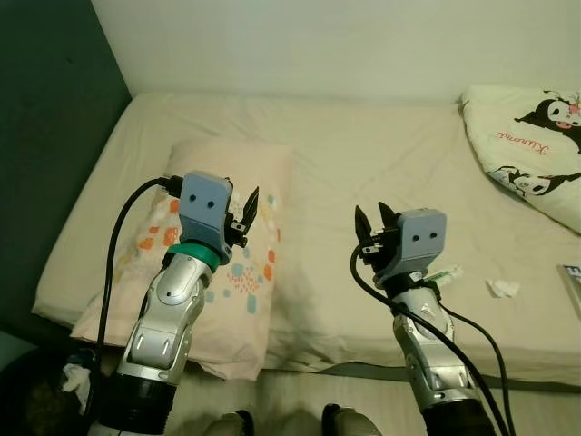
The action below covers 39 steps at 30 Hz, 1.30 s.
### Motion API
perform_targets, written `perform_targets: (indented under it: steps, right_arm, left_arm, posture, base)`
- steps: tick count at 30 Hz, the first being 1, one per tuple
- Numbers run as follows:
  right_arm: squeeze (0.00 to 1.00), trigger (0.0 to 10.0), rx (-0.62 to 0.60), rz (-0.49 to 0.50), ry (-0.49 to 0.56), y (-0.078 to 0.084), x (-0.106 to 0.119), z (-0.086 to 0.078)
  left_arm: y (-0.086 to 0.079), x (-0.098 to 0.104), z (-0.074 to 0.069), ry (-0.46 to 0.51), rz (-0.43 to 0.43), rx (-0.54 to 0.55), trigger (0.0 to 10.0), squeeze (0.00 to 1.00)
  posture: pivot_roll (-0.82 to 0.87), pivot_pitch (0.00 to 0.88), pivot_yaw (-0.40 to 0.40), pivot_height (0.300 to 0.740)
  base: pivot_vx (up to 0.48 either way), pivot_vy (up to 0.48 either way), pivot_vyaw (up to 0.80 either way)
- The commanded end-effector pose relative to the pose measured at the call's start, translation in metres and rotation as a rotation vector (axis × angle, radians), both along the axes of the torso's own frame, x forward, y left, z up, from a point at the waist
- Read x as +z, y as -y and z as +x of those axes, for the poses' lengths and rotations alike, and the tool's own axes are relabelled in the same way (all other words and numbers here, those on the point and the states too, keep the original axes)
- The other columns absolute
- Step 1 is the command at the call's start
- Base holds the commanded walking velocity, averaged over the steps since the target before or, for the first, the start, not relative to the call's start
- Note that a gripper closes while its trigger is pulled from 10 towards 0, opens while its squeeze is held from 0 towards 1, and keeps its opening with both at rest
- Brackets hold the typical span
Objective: Clean up the room
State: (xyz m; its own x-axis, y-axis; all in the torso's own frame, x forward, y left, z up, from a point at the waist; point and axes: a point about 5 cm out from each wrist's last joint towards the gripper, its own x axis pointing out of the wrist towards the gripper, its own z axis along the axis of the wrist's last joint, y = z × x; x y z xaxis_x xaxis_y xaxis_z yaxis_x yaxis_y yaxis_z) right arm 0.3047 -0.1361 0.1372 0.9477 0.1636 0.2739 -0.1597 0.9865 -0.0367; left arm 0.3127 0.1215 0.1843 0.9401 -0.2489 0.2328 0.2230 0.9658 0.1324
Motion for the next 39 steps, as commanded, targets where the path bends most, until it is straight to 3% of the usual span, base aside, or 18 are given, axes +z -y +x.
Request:
perform_targets:
  steps: [1, 19, 32, 39]
  right_arm:
    - [0.00, 10.0, -0.007, 0.005, -0.024, 0.0003, -0.0056, -0.0006]
    - [0.00, 10.0, -0.011, -0.005, -0.036, 0.0027, -0.0093, -0.0026]
    - [0.00, 10.0, -0.011, -0.015, -0.041, 0.0045, -0.0104, -0.0033]
    - [0.00, 10.0, -0.007, -0.016, -0.042, 0.0038, -0.0109, -0.0032]
  left_arm:
    - [-0.0030, -0.0026, -0.0005, -0.019, 0.000, 0.007, 10.0, 0.00]
    - [-0.0043, -0.0045, -0.0023, -0.024, 0.002, 0.015, 10.0, 0.00]
    - [-0.0028, -0.0057, -0.0025, -0.026, -0.001, 0.017, 10.0, 0.00]
    - [-0.0021, -0.0049, -0.0031, -0.002, 0.040, 0.024, 10.0, 0.00]
  posture:
    - [-0.08, 0.062, 0.064, 0.740]
    - [-0.08, 0.073, 0.063, 0.740]
    - [-0.08, 0.075, 0.060, 0.740]
    - [-0.08, 0.074, 0.060, 0.740]
  base:
    - [0.000, 0.345, 0.00]
    - [0.000, 0.298, 0.00]
    - [0.000, 0.000, 0.00]
    - [0.000, -0.212, 0.00]
